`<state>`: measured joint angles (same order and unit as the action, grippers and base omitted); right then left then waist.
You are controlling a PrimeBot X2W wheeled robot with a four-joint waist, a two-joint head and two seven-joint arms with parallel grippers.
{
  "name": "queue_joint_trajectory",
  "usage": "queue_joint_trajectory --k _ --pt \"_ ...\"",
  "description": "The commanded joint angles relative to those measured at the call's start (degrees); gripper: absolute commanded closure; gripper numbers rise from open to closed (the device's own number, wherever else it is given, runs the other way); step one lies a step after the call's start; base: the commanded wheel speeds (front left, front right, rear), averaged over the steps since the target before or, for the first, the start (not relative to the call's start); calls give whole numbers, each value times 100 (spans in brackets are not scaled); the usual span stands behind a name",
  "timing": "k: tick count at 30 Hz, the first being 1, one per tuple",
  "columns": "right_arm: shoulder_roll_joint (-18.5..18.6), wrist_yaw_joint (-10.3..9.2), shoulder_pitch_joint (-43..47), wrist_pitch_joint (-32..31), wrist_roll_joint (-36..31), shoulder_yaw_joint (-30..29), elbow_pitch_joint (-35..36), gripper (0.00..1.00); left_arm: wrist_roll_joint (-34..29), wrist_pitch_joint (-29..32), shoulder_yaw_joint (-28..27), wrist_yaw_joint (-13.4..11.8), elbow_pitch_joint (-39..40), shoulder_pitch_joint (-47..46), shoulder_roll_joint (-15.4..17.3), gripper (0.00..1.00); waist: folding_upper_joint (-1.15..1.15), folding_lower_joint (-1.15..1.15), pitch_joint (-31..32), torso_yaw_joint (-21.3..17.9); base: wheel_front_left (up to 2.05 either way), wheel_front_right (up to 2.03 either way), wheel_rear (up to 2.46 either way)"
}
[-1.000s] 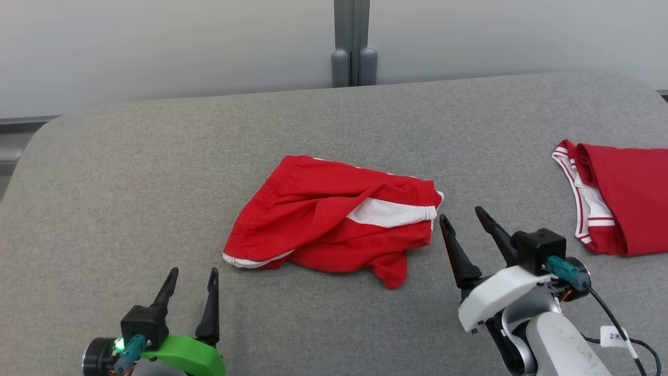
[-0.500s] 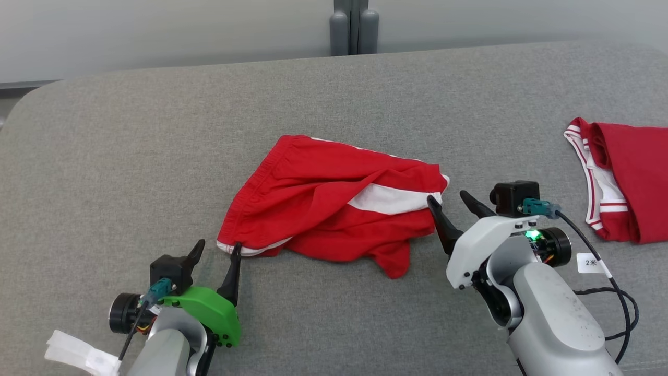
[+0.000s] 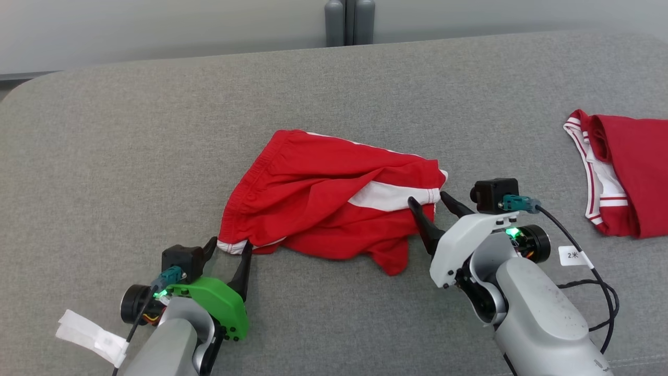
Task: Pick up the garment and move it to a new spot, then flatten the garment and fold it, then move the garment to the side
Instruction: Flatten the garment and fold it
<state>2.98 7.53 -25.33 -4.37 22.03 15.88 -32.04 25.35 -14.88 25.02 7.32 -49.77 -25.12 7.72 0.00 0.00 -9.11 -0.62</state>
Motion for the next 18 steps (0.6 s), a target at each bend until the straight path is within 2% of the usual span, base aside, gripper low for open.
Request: queue_joint_trajectory --k 1,11,12,13,14,15,16,17,18 --pt "0 -10 -106 34 87 53 -62 0 98 -33 79 19 -20 -134 51 0 0 0 -23 5 0 0 0" --pt "19 -10 -356 117 195 364 -355 0 597 -34 799 19 74 -404 185 0 0 0 -129 66 0 0 0" --pt "33 -10 -363 132 172 378 -372 0 634 -35 833 19 101 -429 193 4 0 0 -132 68 0 0 0" --pt "49 -10 -375 163 142 391 -391 0 685 -35 877 19 133 -450 203 16 0 0 -135 70 0 0 0" --pt "52 -10 -389 178 132 390 -403 0 717 -35 902 19 149 -455 220 51 0 0 -138 70 0 0 0" --pt "58 -10 -404 206 117 385 -420 0 755 -35 935 19 168 -459 243 64 0 0 -142 70 0 0 0" --pt "66 -10 -413 223 93 383 -435 0 787 -35 952 19 186 -470 266 89 0 0 -143 68 0 0 0" --pt "64 -10 -419 247 96 375 -441 0 820 -35 976 19 201 -478 277 100 0 0 -143 65 0 0 0" --pt "63 -10 -425 258 99 372 -452 27 848 -35 1009 19 215 -483 287 100 0 0 -143 61 0 0 0"
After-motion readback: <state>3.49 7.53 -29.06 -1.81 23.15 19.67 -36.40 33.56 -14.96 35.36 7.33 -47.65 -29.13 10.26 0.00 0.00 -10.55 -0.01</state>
